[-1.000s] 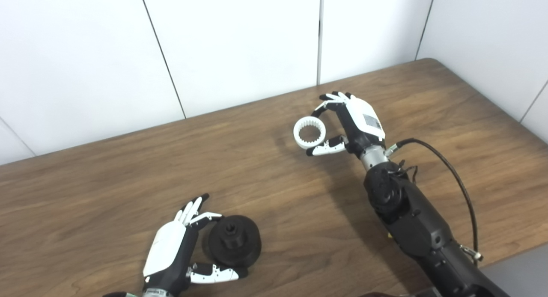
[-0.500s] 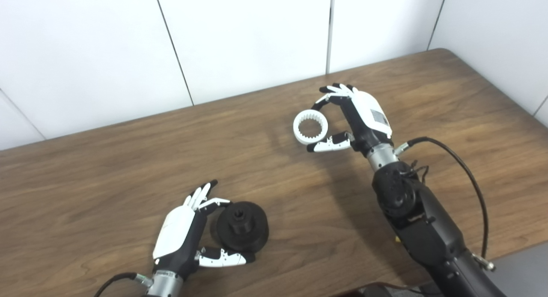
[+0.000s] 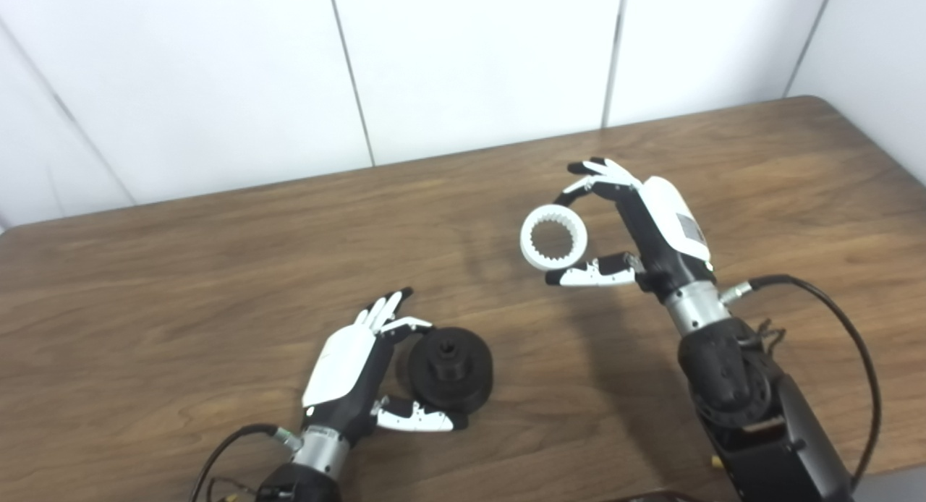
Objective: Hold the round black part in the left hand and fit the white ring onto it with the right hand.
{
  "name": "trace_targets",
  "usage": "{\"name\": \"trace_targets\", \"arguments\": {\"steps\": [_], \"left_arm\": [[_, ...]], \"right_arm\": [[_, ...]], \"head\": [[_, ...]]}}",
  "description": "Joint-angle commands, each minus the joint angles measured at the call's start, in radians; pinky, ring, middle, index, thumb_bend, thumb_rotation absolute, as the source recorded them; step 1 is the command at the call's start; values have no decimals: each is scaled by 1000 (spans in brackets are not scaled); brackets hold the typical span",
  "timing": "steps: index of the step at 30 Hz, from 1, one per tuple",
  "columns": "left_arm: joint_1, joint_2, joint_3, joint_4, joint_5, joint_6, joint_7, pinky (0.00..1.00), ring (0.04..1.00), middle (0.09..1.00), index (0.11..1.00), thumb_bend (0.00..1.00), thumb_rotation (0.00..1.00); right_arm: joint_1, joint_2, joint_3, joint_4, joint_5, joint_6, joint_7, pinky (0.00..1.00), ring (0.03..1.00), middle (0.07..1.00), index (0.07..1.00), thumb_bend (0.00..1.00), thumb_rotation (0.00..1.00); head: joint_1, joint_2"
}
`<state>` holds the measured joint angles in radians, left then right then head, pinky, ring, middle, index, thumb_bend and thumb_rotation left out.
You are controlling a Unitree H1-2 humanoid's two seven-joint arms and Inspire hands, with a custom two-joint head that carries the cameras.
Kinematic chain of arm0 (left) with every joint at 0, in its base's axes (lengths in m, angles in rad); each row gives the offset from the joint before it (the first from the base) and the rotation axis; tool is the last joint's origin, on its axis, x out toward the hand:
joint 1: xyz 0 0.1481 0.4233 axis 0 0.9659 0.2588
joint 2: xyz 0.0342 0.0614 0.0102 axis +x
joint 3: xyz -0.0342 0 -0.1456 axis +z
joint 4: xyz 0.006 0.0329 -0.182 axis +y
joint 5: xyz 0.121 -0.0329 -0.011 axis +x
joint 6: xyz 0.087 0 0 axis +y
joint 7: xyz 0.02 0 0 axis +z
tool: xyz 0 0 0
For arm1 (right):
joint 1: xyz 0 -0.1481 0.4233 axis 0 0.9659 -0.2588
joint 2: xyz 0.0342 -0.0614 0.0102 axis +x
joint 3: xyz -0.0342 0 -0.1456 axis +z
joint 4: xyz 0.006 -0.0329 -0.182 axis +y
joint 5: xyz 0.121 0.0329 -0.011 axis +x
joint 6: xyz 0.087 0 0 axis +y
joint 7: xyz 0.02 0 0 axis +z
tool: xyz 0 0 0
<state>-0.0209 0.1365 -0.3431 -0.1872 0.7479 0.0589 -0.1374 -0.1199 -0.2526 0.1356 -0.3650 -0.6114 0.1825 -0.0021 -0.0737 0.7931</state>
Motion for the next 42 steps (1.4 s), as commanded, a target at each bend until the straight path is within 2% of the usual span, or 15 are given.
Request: {"name": "trace_targets", "arguments": {"steps": [1, 10, 15, 21, 27, 42], "left_arm": [[-33, -7, -3, -19, 14, -5, 15, 1000, 1000, 992, 620, 948, 327], [-33, -16, -14, -15, 22, -1, 17, 1000, 1000, 995, 623, 959, 355], [-35, -21, -19, -13, 28, 1, 21, 1000, 1000, 995, 625, 955, 363], [-35, -29, -20, -10, 34, 2, 18, 1000, 1000, 997, 625, 953, 381], [-37, -33, -20, -10, 41, 6, 15, 1000, 1000, 998, 625, 956, 390], [-37, -38, -24, -18, 54, 12, 16, 1000, 1000, 998, 626, 957, 409]], "right_arm": [[-19, 8, 6, -60, -1, -35, 8, 934, 923, 844, 482, 521, 135], [30, 29, 38, -118, 11, -58, 43, 853, 910, 837, 481, 521, 136], [52, 45, 54, -152, 21, -57, 74, 902, 924, 845, 481, 520, 138], [64, 63, 77, -169, 25, -71, 92, 891, 923, 847, 481, 520, 141], [78, 81, 107, -182, 27, -74, 118, 797, 919, 850, 482, 521, 141], [110, 126, 160, -172, 15, -85, 143, 865, 919, 848, 482, 521, 141]], "head": [[7, 2], [35, 6], [48, 9], [63, 13], [69, 16], [91, 31]]}}
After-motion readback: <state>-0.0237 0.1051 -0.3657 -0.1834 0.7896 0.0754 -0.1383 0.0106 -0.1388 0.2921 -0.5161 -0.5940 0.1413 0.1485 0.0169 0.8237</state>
